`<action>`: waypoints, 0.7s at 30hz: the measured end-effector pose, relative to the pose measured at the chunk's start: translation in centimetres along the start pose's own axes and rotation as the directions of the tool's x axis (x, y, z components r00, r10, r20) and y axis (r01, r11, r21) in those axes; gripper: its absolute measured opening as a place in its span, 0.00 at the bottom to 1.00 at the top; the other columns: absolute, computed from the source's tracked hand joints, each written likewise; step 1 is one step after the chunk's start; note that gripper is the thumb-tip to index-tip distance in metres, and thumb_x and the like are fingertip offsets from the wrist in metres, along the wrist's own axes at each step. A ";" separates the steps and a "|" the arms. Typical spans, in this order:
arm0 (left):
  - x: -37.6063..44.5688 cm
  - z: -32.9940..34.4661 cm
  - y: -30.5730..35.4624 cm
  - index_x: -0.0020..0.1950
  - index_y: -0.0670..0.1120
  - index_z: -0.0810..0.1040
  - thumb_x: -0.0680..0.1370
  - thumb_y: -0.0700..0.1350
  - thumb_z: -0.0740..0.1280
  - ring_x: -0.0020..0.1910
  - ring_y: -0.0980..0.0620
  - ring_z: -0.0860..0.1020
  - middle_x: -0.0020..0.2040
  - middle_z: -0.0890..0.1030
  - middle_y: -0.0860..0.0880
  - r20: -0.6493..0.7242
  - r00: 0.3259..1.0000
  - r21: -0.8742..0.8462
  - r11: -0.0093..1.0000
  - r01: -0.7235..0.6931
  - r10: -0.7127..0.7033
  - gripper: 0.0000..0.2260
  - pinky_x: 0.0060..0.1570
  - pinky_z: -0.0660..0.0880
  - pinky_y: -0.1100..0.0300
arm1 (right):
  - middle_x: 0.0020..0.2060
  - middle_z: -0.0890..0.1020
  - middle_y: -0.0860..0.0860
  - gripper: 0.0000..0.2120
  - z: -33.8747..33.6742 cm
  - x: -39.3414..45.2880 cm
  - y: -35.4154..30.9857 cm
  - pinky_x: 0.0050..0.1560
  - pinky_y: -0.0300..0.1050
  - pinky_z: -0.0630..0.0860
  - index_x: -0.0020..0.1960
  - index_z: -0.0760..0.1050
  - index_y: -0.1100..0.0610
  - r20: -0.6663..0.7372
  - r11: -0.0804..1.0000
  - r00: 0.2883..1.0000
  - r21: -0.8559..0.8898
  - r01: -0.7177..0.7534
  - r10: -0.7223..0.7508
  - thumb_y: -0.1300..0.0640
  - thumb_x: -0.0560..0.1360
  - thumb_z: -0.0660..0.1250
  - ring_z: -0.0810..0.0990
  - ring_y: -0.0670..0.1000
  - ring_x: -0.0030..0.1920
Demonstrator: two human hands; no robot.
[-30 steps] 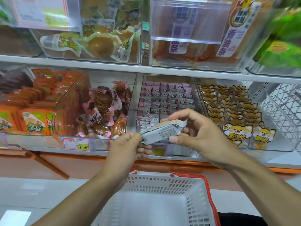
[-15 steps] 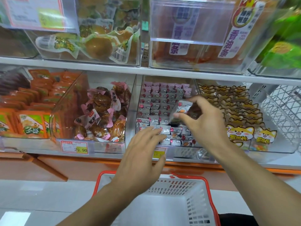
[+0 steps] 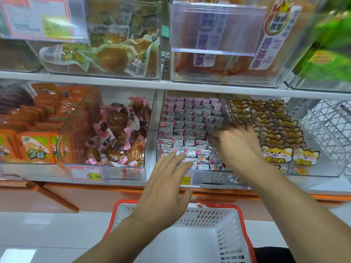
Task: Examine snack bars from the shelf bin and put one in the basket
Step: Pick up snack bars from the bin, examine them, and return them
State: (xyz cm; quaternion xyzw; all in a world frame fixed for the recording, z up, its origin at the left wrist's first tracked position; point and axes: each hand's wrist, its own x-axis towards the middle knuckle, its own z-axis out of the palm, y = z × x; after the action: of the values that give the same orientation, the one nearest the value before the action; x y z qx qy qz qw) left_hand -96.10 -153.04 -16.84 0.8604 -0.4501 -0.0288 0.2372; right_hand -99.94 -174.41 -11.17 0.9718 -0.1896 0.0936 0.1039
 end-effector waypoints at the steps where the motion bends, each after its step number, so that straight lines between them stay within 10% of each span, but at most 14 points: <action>1: 0.0 0.0 0.0 0.77 0.62 0.59 0.79 0.57 0.64 0.79 0.60 0.43 0.80 0.55 0.61 0.003 1.000 -0.003 1.000 -0.003 0.003 0.27 0.72 0.33 0.63 | 0.48 0.84 0.45 0.05 0.0 -0.1 -0.1 0.69 0.54 0.58 0.46 0.82 0.45 0.029 1.000 0.999 0.015 -0.016 0.016 0.54 0.73 0.69 0.76 0.54 0.59; 7: 0.0 -0.4 0.0 0.78 0.62 0.59 0.80 0.57 0.64 0.80 0.60 0.43 0.81 0.54 0.61 0.013 1.000 -0.014 1.000 -0.010 0.010 0.27 0.75 0.35 0.61 | 0.37 0.77 0.36 0.09 -0.6 -0.5 -0.1 0.51 0.46 0.76 0.49 0.71 0.47 -0.143 0.734 0.946 0.668 -0.126 0.292 0.62 0.81 0.63 0.80 0.46 0.39; 12: -0.2 -1.3 0.6 0.74 0.60 0.67 0.80 0.55 0.66 0.78 0.65 0.51 0.76 0.62 0.65 -0.105 0.994 -0.151 0.988 0.001 -0.017 0.23 0.76 0.44 0.66 | 0.40 0.79 0.37 0.07 -2.7 -1.6 -0.2 0.38 0.27 0.68 0.50 0.71 0.44 -0.281 0.411 0.795 0.910 0.044 0.538 0.56 0.83 0.64 0.77 0.37 0.41; 16: -0.1 -2.8 1.5 0.62 0.63 0.74 0.77 0.59 0.69 0.57 0.64 0.76 0.55 0.79 0.65 -0.196 0.922 -0.593 0.789 0.161 -0.335 0.14 0.56 0.74 0.66 | 0.38 0.83 0.40 0.04 -2.7 -3.1 -1.4 0.43 0.38 0.76 0.48 0.75 0.47 -0.010 0.066 0.846 0.997 -0.029 0.532 0.53 0.82 0.66 0.79 0.39 0.39; 21: 0.2 -3.7 1.5 0.58 0.51 0.80 0.70 0.58 0.69 0.43 0.52 0.85 0.43 0.86 0.49 0.018 0.873 -0.898 0.375 0.229 -0.488 0.20 0.40 0.80 0.65 | 0.42 0.88 0.52 0.04 -2.5 -4.1 -3.3 0.44 0.39 0.82 0.52 0.78 0.59 0.391 -0.441 0.856 0.870 -0.223 0.338 0.59 0.81 0.66 0.87 0.48 0.45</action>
State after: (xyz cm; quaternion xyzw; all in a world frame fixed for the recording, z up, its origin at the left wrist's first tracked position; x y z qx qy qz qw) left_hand -96.19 -152.56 -12.89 0.6852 -0.1360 -0.1984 0.6875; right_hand -102.73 -169.40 -10.20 0.5427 -0.2792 0.2646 -0.7467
